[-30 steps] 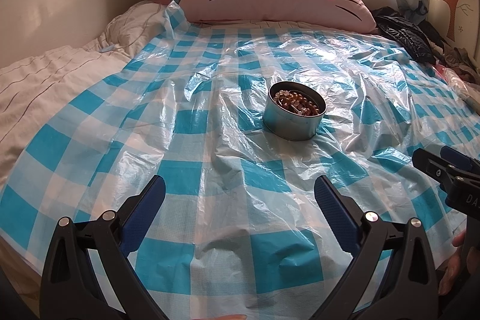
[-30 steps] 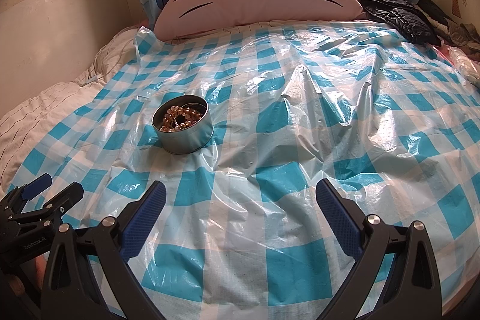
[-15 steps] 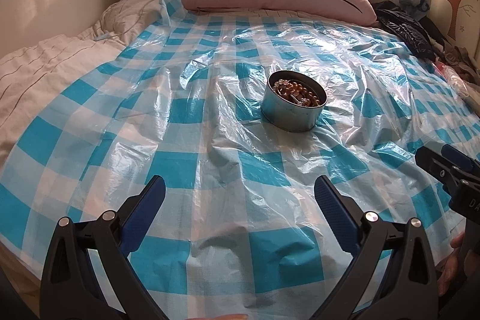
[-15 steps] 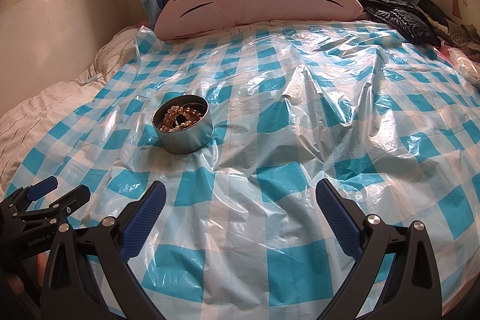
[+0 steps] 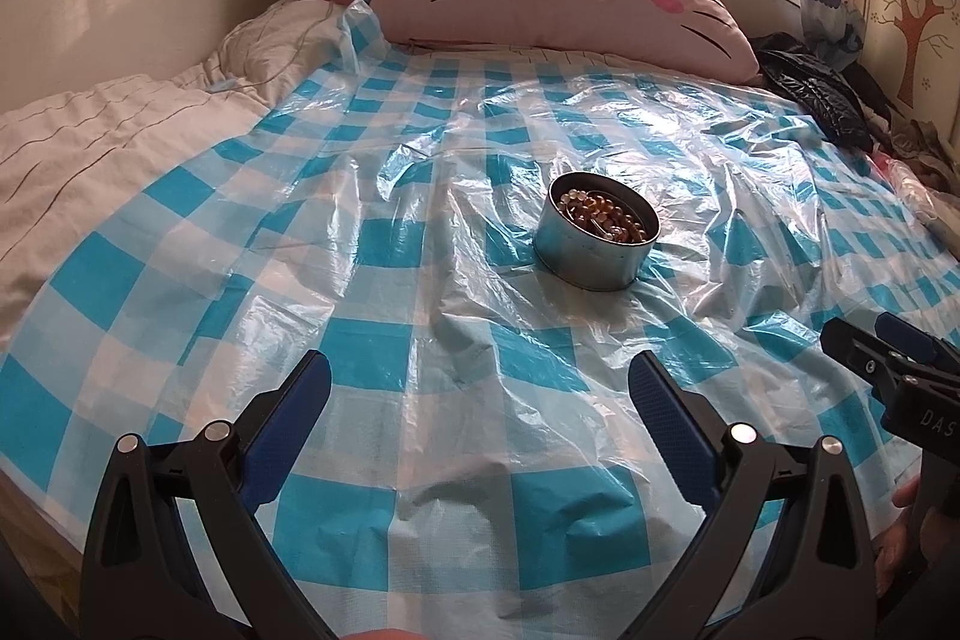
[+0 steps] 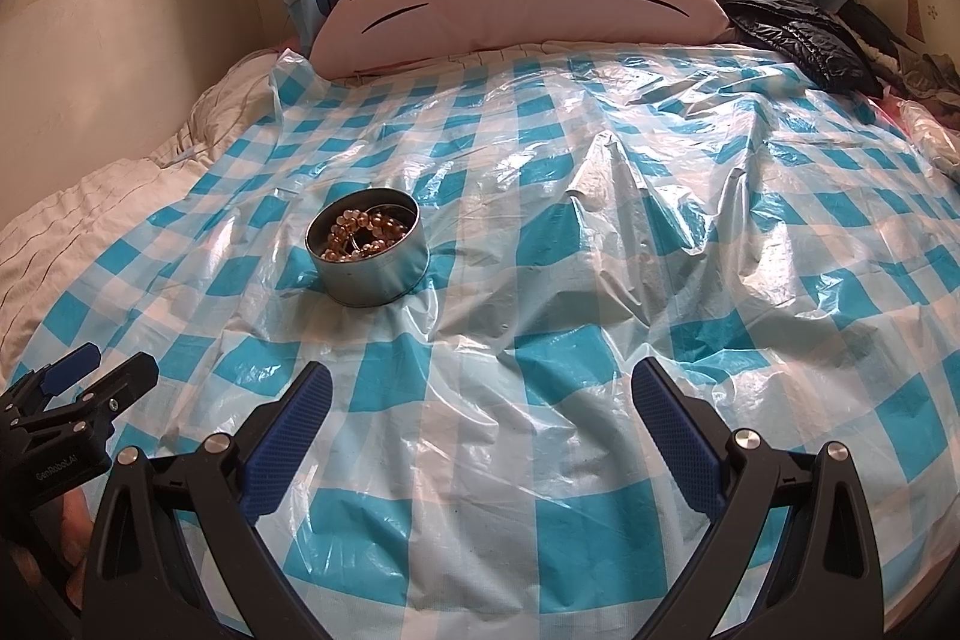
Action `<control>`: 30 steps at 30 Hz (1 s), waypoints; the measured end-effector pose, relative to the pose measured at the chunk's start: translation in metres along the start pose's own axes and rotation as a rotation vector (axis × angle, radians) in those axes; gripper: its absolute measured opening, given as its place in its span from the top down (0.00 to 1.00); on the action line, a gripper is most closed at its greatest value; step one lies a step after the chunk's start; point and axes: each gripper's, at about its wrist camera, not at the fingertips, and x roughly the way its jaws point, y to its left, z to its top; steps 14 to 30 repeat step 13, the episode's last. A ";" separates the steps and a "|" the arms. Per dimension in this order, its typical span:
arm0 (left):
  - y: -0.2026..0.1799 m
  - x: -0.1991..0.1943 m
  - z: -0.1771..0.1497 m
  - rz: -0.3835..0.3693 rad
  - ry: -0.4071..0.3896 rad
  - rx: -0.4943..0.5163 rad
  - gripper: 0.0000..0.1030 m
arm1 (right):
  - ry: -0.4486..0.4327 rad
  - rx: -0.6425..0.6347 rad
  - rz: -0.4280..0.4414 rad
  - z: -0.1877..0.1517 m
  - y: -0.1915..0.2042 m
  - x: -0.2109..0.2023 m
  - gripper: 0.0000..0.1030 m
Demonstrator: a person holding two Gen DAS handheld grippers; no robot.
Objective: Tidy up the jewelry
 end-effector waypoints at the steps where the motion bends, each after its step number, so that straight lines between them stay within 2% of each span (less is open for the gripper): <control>1: 0.000 -0.001 0.000 0.005 -0.004 0.002 0.07 | 0.001 0.001 0.000 0.000 0.000 0.000 0.07; 3: -0.002 -0.001 0.000 0.004 -0.003 0.010 0.07 | 0.000 0.001 0.000 0.000 0.000 0.000 0.07; 7: 0.000 0.008 0.000 -0.023 0.058 0.000 0.07 | 0.000 -0.001 -0.001 0.000 0.000 0.000 0.07; 9: 0.002 0.011 -0.002 -0.012 0.072 -0.008 0.07 | 0.001 -0.002 -0.001 0.000 0.000 0.000 0.07; 30: 0.001 0.009 -0.004 0.005 0.059 -0.002 0.07 | 0.001 -0.002 -0.001 0.000 0.000 0.000 0.07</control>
